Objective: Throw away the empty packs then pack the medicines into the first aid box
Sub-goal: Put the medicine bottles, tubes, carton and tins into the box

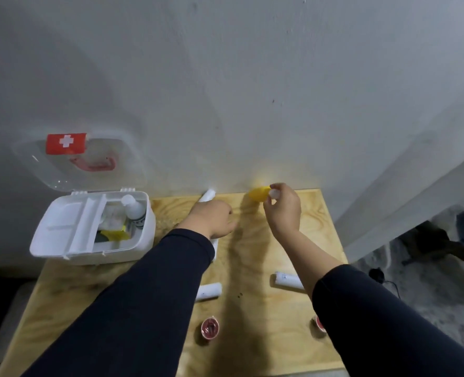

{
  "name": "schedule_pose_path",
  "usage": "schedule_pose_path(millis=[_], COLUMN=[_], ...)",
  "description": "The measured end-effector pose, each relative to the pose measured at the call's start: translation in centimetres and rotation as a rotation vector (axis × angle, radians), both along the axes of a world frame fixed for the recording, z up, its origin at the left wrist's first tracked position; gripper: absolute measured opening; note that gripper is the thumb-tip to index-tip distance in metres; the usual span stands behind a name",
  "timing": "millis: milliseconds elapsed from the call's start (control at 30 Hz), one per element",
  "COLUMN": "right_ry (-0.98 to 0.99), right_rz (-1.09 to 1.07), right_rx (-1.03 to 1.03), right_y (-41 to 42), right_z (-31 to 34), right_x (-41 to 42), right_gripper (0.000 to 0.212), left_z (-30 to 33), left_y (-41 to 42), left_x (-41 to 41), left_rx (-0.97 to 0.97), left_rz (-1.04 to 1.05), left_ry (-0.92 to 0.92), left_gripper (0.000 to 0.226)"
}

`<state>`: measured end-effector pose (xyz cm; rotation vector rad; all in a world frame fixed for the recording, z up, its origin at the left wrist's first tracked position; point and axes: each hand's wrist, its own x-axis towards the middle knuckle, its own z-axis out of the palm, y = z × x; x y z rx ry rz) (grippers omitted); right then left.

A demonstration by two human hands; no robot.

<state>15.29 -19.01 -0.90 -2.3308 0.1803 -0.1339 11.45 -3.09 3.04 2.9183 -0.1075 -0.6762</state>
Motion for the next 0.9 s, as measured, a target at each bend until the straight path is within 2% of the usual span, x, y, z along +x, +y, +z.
schedule_pose_path(millis=[100,267,567,767,900], right_ry=[-0.037,-0.099,-0.192,-0.167,-0.105], right_rz=[0.093,0.18,0.266,0.278,0.269], right_rx=[-0.027,0.11,0.125,0.133,0.104], right_y=[0.1,2.4,12.2,19.3,22.7], right_z=[1.9,4.8,11.2,12.0,10.7], right_x=[0.4,-0.7,-4.9,-8.0,-9.3], right_gripper=[0.034,0.035,0.032,0.035,0.034], left_z=[0.9,3.1,8.0,8.0,6.0], left_y=[0.0,1.7,10.7,17.9,21.1], left_x=[-0.3,-1.0,-5.9,-10.0,-11.6], left_rx=[-0.048,-0.03,-0.032,-0.054,-0.08], left_rz=[0.032,0.028,0.135,0.243,0.278], left_ry=[-0.04,-0.099,-0.216,-0.189,-0.144], left_gripper=[0.041,0.045,0.048,0.045,0.057])
